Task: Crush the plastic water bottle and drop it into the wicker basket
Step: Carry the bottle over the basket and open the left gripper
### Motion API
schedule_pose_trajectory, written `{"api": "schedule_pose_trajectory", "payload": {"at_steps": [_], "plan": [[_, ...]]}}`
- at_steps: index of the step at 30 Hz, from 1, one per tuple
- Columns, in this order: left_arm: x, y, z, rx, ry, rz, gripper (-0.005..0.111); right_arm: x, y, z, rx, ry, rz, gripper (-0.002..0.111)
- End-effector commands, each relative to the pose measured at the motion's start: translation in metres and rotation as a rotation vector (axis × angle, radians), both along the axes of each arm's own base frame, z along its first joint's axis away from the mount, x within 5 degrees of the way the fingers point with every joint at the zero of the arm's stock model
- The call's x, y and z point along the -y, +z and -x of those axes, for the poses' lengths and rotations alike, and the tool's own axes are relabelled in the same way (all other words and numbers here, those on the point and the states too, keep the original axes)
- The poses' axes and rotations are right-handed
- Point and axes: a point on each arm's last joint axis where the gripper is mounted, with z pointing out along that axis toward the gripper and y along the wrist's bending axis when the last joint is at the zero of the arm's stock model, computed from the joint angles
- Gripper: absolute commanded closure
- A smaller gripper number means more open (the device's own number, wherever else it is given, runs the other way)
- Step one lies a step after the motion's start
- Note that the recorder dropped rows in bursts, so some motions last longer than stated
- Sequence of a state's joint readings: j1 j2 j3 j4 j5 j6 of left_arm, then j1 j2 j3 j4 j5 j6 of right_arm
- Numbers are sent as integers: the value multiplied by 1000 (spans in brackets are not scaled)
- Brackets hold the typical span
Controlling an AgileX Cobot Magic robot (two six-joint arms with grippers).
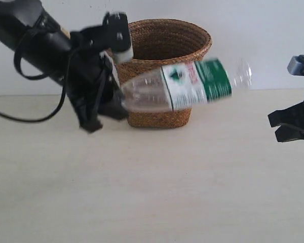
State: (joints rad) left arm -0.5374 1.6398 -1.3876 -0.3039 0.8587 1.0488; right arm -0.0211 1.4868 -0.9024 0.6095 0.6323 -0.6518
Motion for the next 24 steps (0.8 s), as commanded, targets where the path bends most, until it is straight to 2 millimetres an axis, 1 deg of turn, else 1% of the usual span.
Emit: {"api": "schedule_pose_trajectory", "payload": {"at_steps": [1, 2, 3, 4, 5, 6, 7, 8, 12, 14, 17, 19, 20, 22, 24], "plan": [[-6, 33, -44, 396, 311, 211, 100, -8, 2, 0, 36, 37, -6, 108], [-7, 33, -52, 471, 302, 205, 94, -10, 2, 0, 36, 43, -9, 108], [-5, 33, -58, 532, 277, 196, 78, -13, 2, 1, 34, 51, -12, 108], [-3, 29, -64, 562, 249, 159, 62, -14, 2, 1, 31, 59, -13, 108], [-3, 27, -68, 577, 239, 141, 44, -17, 2, 2, 27, 70, -16, 108], [-4, 23, -76, 571, 273, 171, 17, -20, 2, 3, 26, 82, -19, 108], [-3, 21, -82, 551, 320, 221, 0, -24, 2, 3, 28, 99, -17, 108], [-5, 18, -87, 515, 374, 264, -2, -26, 2, 4, 32, 116, -12, 108], [-4, 1, -96, 471, 395, 246, 5, -35, 2, 5, 45, 153, -6, 108], [-4, -1, -96, 461, 395, 237, 9, -36, 3, 4, 51, 154, -2, 108], [-5, 0, -95, 455, 397, 231, 19, -36, 3, 4, 61, 156, 4, 108], [-6, 2, -92, 444, 398, 219, 29, -36, 3, 3, 69, 151, 7, 108], [-8, 4, -90, 435, 400, 211, 37, -35, 3, 2, 75, 147, 9, 108], [-11, 8, -85, 408, 406, 185, 55, -34, 4, 1, 92, 135, 15, 108], [-15, 9, -78, 360, 413, 142, 76, -33, 5, -2, 124, 110, 23, 108]]}}
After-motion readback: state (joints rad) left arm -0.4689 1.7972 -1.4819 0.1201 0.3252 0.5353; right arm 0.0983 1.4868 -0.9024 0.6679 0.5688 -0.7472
